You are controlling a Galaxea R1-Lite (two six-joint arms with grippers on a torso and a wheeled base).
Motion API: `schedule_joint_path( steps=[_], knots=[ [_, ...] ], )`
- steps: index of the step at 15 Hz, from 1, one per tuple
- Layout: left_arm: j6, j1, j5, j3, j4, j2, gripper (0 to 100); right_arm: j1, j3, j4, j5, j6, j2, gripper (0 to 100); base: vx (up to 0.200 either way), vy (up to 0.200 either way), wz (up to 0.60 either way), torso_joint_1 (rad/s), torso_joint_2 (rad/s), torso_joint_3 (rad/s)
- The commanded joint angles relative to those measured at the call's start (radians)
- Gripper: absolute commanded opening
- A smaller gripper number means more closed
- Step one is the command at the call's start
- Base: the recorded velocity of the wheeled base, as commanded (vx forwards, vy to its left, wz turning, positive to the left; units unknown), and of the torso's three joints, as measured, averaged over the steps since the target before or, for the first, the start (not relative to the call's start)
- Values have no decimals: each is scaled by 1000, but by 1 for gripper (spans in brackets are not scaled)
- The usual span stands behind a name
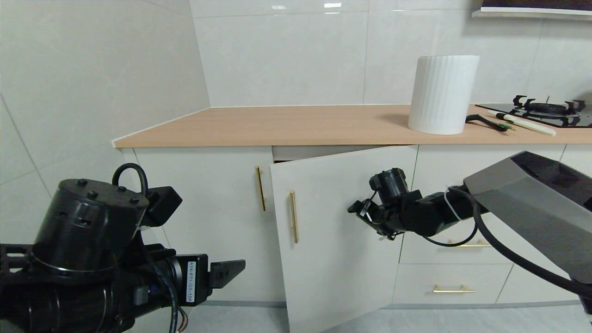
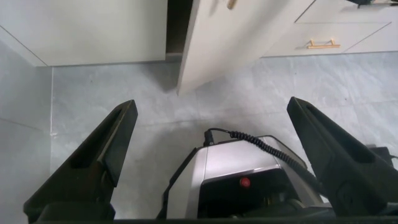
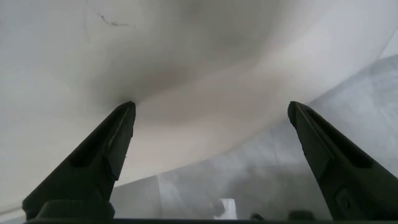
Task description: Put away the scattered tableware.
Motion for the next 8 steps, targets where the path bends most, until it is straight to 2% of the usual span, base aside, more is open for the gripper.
schedule_joint_path(
  steps=[1, 5, 8],
  knots=[
    [-1, 3, 1, 0, 0, 4, 100, -5, -44, -2, -22, 7, 40, 100, 0, 0, 0, 0, 0, 0],
    [-4, 3, 1, -1, 0, 7, 100, -17, -132, 20, -113, 31, 97, 100, 0, 0, 0, 0, 0, 0],
    [-2, 3, 1, 0, 0, 8, 100, -33, -164, 30, -139, 42, 114, 100, 0, 0, 0, 0, 0, 0]
  ],
)
